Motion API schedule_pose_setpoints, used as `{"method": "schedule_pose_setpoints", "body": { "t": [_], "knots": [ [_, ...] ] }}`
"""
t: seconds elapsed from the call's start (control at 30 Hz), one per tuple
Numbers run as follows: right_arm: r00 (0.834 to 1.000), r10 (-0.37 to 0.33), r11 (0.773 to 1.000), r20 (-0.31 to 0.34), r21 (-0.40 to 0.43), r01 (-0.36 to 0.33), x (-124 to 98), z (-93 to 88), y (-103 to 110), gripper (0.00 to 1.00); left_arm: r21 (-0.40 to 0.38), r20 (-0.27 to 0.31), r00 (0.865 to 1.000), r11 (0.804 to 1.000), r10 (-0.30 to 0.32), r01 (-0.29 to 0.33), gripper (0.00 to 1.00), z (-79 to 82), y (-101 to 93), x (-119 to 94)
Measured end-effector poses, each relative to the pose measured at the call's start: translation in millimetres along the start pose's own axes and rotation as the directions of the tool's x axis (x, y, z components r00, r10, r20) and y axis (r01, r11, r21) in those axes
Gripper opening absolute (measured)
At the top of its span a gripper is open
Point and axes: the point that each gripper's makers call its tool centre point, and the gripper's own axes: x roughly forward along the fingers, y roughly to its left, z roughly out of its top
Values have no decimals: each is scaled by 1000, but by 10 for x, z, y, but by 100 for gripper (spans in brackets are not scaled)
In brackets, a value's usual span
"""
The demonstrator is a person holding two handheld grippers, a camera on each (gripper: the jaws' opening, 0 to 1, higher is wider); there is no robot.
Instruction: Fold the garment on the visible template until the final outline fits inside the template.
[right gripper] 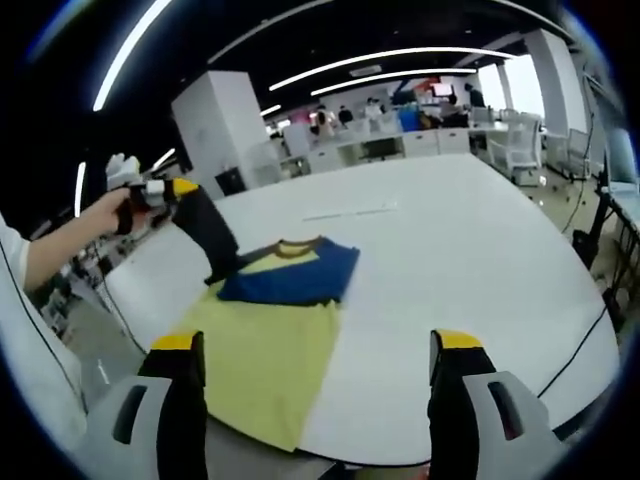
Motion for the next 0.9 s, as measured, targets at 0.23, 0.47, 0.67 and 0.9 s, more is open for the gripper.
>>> {"method": "schedule_pose_setpoints", "body": {
  "t": [0.23, 0.47, 0.67, 0.9],
  "knots": [
    [1000, 1, 1000, -3, 1, -1, -2, -13, -9, 92, -7, -56, 998, 1000, -6, 5, 0, -304, -114, 157],
    [1000, -3, 1000, 0, -1, 3, -12, 2, -27, 92, 11, -94, 995, 999, 36, -35, 0, -590, -133, 375],
    [1000, -4, 1000, -8, 1, 4, -44, -44, -44, 92, 20, -112, 992, 998, 61, -60, 0, -750, -195, 557],
    [1000, -22, 1000, -7, 8, 22, -118, -52, -142, 92, 19, -127, 990, 998, 61, -59, 0, -837, -246, 673]
  ]
}}
